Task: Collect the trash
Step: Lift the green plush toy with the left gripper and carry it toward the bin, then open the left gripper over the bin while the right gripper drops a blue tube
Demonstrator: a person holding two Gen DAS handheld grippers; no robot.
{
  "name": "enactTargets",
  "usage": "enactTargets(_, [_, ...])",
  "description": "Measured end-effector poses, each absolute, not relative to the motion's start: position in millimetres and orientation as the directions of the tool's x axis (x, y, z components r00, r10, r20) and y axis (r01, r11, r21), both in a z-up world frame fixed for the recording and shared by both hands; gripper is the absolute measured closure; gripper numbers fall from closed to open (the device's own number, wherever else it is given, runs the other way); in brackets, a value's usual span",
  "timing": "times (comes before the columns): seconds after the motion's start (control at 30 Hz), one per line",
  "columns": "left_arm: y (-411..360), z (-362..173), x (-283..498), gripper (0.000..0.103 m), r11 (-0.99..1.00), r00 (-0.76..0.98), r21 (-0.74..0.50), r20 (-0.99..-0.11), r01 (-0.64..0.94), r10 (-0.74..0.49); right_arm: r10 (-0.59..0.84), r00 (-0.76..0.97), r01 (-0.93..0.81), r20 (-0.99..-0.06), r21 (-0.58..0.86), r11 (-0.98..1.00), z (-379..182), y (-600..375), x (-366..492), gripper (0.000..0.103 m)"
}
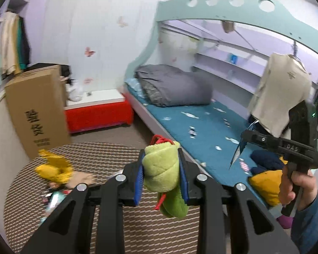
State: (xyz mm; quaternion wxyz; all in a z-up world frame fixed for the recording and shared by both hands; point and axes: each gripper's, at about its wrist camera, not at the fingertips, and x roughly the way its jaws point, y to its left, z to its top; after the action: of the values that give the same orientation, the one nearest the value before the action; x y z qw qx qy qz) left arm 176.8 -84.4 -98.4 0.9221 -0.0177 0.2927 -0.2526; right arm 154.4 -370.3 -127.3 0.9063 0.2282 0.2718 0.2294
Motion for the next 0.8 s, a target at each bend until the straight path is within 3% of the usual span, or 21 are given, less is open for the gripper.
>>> enactTargets(0.4, [-238,-140,202,0.075,0.769,0.506,-0.209,-0.645,0.604,-0.573,0.335,0.805,0.006,-0.490,0.571,0.821,-192,-490,131,0.087])
enactTargets(0.8, [-344,-233,233,0.075,0.738,0.312,-0.180,-0.822,0.651,-0.476,0.307,0.692,0.230,-0.653,0.603,0.764,-311,-539,160,0.087])
